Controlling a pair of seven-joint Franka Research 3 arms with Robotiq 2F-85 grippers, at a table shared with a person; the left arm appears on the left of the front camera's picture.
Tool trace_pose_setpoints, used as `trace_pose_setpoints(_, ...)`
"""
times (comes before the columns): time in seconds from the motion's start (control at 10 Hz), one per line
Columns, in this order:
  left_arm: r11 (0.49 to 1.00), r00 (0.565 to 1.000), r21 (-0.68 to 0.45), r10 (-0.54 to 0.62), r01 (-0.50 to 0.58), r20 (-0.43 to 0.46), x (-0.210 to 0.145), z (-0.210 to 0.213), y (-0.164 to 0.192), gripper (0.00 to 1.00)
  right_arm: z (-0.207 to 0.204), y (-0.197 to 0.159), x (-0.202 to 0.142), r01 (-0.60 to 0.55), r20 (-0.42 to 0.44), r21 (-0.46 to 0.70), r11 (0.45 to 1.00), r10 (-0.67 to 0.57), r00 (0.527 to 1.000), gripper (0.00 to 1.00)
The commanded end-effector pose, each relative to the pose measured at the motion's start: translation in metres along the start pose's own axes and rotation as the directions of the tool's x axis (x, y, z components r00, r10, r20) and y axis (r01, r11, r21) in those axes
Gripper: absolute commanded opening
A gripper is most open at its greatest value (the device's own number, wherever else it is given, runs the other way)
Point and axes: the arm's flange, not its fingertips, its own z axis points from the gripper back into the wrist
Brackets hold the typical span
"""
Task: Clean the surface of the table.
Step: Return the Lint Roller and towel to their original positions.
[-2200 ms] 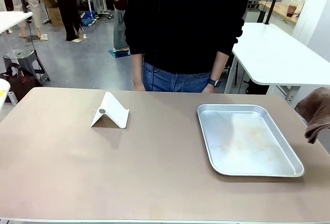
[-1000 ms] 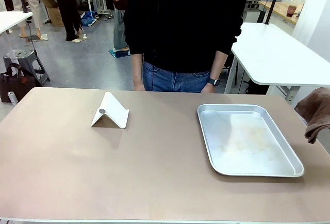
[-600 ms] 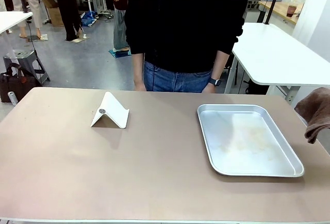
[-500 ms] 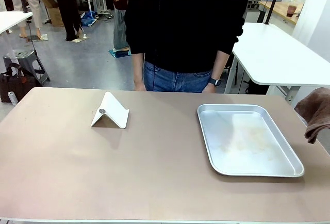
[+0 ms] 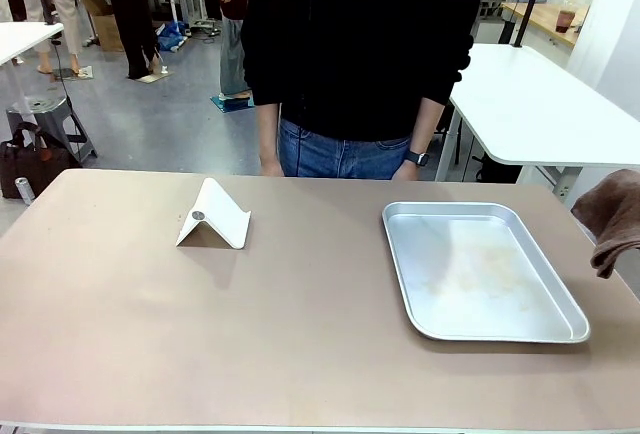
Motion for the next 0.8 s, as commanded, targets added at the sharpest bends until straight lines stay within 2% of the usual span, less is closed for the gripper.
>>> trace_pose_setpoints(0.0, 1.000, 1.000, 0.005, 0.004, -0.004, 0.003, -0.005, -0.004, -0.004, 0.23, 0.001, 0.005, 0.000, -0.010, -0.002, 0.004, 1.000, 0.010, 1.000, 0.07)
trace_pose_setpoints(0.1, 1.000, 1.000, 0.000, 0.000, 0.000, 0.000, 0.000, 0.000, 0.000, 0.23, 0.000, 0.000, 0.000, 0.000, 0.000, 0.000, 1.000, 0.000, 1.000, 0.07)
trace_pose_setpoints(0.2, 1.000, 0.999, 0.007, -0.016, 0.016, -0.031, 0.008, -0.008, -0.010, 0.23, 0.000, 0.011, -0.004, -0.047, 0.019, -0.004, 0.999, 0.047, 0.999, 0.07)
trace_pose_setpoints(0.3, 0.997, 0.997, -0.070, -0.035, 0.030, -0.062, 0.017, -0.021, -0.028, 0.23, -0.015, 0.023, -0.006, -0.085, 0.014, -0.035, 0.996, 0.086, 0.996, 0.07)
trace_pose_setpoints(0.5, 0.998, 0.990, -0.044, -0.051, 0.046, -0.130, 0.026, -0.055, -0.060, 0.23, -0.061, 0.044, -0.004, -0.151, -0.062, -0.049, 0.987, 0.147, 0.987, 0.07)
trace_pose_setpoints(0.7, 0.993, 0.974, -0.076, -0.100, 0.086, -0.205, 0.030, -0.097, -0.094, 0.23, -0.129, 0.062, 0.001, -0.176, -0.164, -0.076, 0.981, 0.161, 0.973, 0.07)
